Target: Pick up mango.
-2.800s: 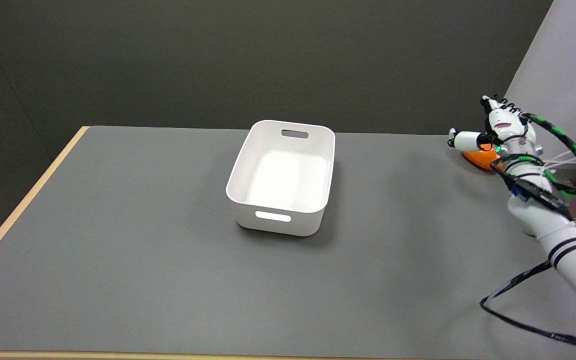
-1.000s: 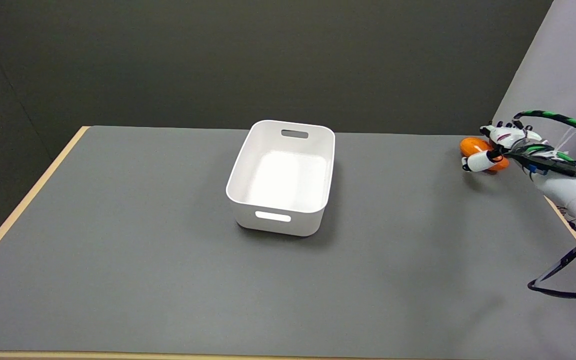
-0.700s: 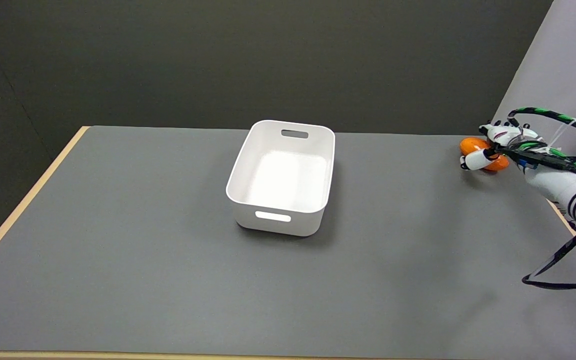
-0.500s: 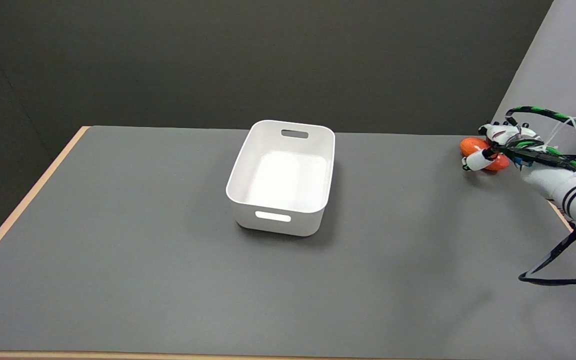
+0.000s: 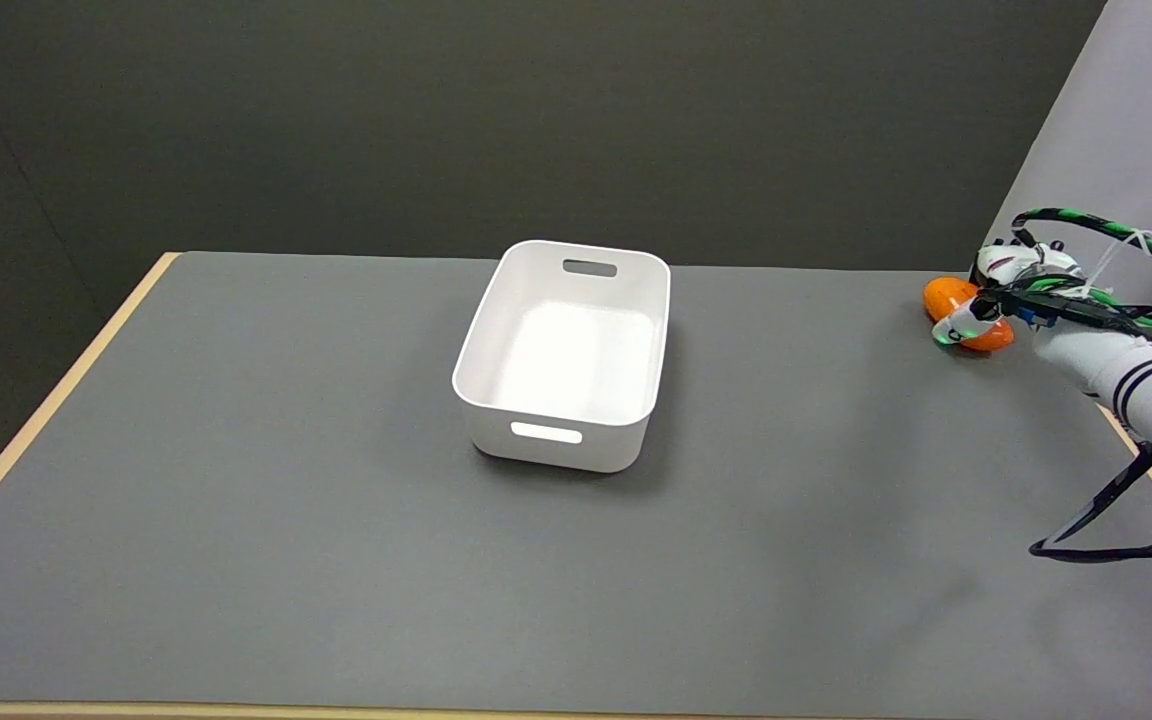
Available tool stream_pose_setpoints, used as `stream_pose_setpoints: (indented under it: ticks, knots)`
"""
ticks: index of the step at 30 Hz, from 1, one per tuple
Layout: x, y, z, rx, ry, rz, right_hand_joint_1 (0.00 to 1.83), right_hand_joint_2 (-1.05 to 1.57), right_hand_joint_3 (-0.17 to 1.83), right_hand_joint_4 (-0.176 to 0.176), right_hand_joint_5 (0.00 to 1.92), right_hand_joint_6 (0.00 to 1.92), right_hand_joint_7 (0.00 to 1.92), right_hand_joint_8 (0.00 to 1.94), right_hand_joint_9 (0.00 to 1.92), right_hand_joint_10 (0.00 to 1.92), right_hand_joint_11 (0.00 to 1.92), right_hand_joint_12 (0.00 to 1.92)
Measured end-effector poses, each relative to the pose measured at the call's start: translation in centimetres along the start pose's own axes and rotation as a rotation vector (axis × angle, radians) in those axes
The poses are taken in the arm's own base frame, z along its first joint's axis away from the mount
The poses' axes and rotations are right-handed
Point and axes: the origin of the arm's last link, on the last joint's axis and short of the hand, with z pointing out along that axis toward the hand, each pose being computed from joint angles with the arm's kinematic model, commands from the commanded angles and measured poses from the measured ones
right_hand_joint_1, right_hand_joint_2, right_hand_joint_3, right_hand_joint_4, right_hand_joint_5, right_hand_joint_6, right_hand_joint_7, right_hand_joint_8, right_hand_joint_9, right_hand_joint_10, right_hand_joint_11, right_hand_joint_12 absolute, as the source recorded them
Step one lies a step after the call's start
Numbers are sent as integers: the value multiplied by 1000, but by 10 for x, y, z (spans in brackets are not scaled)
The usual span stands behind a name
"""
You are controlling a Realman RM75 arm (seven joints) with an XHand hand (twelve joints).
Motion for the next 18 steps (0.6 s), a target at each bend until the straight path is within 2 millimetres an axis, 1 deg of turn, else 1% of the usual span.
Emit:
stream_pose_setpoints:
  ticks: [3,7,9,13,18]
  knots:
    - [-1,-1,0,-2,-2,0,1153,1286,88,-167,450,1612,767,1545,740,1674,66,1921]
    - [-2,-2,0,-1,-4,0,1145,1297,88,-164,442,1612,749,1592,724,1773,49,1912]
    - [-3,-2,0,0,-4,0,1131,1324,59,-166,428,1634,734,1623,677,1817,17,1912]
    - [-3,-3,0,1,-5,2,1135,1306,88,-167,433,1622,735,1619,700,1849,21,1921]
    - [-5,-4,-1,6,-7,4,1124,1312,87,-142,437,1631,730,1631,672,1875,-1,1921]
